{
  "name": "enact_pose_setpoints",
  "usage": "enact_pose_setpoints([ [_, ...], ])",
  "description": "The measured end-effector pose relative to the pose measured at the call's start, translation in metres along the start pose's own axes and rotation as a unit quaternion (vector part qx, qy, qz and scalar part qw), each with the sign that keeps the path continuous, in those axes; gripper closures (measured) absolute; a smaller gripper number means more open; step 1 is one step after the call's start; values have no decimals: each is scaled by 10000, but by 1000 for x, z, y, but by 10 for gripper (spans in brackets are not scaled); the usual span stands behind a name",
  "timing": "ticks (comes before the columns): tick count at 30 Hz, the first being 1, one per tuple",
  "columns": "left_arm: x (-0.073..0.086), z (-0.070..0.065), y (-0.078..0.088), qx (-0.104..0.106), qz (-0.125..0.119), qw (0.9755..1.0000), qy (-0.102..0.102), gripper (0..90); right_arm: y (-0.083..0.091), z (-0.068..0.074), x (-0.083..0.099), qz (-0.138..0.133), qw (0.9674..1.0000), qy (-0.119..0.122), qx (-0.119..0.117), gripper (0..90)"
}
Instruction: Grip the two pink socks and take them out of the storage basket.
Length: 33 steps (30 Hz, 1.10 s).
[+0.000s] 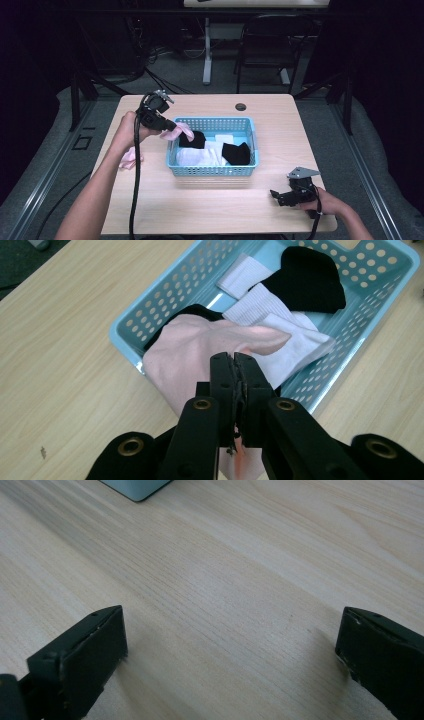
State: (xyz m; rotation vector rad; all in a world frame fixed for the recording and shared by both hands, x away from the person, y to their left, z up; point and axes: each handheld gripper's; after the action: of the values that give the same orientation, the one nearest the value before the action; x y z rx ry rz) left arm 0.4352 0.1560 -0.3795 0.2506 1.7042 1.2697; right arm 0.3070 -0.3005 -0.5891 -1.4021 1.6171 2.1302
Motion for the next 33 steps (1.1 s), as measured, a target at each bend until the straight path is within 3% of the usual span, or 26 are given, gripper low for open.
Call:
enact_pose_setpoints([
  [11, 20, 16, 29, -126, -154, 9995, 225, 872, 0, 0, 0, 10, 10000, -9, -1, 0],
  [19, 46, 31, 45, -350, -170, 9981, 484, 872, 0, 0, 0, -1, 10000, 1, 3, 0],
  [27, 71, 46, 51, -479, -101, 9962, 716, 872, 0, 0, 0, -4, 10000, 14, -16, 0],
  [29, 85, 54, 49, -522, -47, 9948, 870, 872, -1, 0, 0, -14, 10000, 3, -27, 0],
  [33, 97, 61, 43, -508, -4, 9936, 1008, 872, 0, 0, 0, 7, 10000, 13, 13, 0],
])
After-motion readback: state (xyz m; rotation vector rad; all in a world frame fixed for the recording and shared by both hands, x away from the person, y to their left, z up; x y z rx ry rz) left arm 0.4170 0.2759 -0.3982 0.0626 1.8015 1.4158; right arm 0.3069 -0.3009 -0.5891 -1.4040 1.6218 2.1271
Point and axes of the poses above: each handheld gripper's, and its own axes: y roughly backward along the jaws, x roughly out of its underside, z roughly to its left, and after that the axes turned 1 degree about -z, right-handed
